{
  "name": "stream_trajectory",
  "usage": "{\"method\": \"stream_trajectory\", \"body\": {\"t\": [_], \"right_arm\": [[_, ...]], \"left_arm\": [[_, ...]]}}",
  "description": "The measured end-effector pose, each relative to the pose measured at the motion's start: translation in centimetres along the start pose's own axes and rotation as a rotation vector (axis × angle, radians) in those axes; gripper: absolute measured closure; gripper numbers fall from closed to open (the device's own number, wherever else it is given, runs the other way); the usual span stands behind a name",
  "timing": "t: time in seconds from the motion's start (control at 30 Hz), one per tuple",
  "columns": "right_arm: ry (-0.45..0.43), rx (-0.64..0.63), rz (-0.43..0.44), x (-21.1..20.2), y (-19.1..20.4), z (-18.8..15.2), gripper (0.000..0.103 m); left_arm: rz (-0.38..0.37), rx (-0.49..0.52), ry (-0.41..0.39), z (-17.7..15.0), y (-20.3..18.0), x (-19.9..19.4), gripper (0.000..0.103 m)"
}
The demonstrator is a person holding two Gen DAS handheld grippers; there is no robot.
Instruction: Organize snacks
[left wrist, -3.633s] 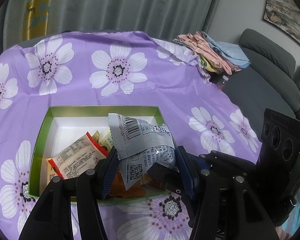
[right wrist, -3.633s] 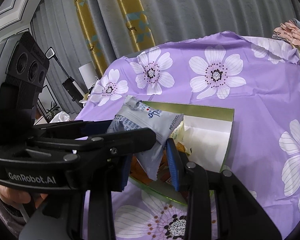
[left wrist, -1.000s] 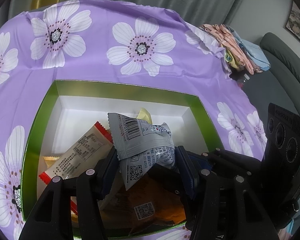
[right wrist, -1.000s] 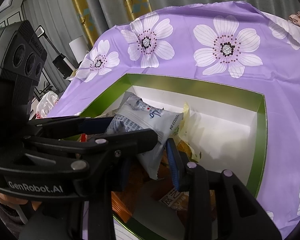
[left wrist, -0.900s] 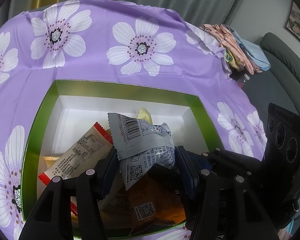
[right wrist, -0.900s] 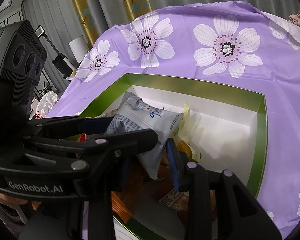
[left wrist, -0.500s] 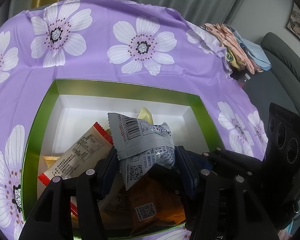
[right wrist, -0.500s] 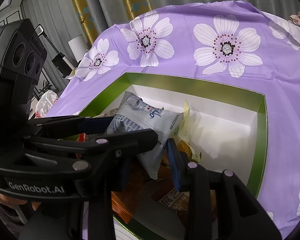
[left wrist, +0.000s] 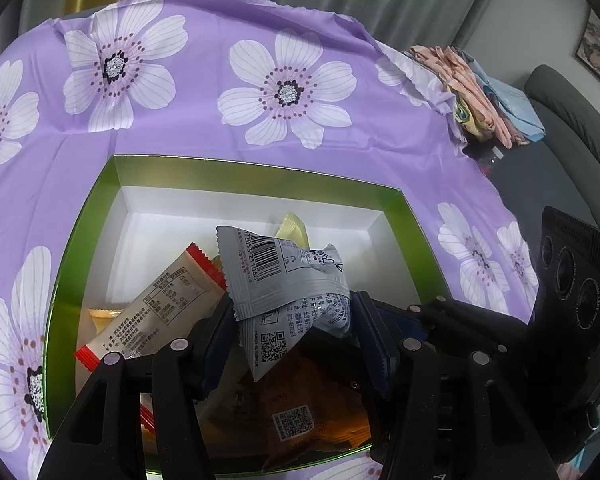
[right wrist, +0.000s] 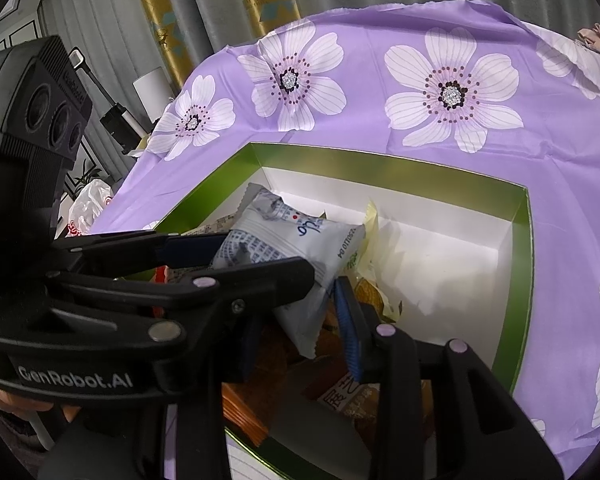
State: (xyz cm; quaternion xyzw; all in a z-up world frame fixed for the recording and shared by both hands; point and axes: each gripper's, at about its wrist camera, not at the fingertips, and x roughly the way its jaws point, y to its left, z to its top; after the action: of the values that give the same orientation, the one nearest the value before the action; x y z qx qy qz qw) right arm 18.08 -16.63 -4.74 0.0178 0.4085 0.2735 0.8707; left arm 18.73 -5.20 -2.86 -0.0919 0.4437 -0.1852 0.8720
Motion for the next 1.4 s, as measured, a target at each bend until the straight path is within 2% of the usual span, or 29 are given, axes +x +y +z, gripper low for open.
{"method": "stream_trajectory", "body": {"t": [0.3,0.87,1.03,1.2,1.4], "right_arm": [[0.009,0.004,-0.02,-0.26,0.16,0.09,0.06],[0.013,0.002,-0.029,-0.57,0.18,0.0,0.053],[0.012,0.005,-0.037,-0.78,0.24,-0.14,0.041],[0.016,0.004,-0.042,-0.87,0.38,-0.22,0.038],[0.018,0.003,-0.054,-0.93,0.58,-0.24,0.03]], "left_arm": [[0.023,-0.005,0.006,-0.67,0.62,0.0,0.041],[0.053,0.008,0.015,-0.14,0.18,-0.25,0.041],[0.071,0.017,0.021,0.02,0.12,-0.26,0.035],[0.1,0.035,0.022,-0.16,-0.06,-0.54,0.028],[0.121,0.043,0.028,0.06,-0.2,-0.51,0.027]]}}
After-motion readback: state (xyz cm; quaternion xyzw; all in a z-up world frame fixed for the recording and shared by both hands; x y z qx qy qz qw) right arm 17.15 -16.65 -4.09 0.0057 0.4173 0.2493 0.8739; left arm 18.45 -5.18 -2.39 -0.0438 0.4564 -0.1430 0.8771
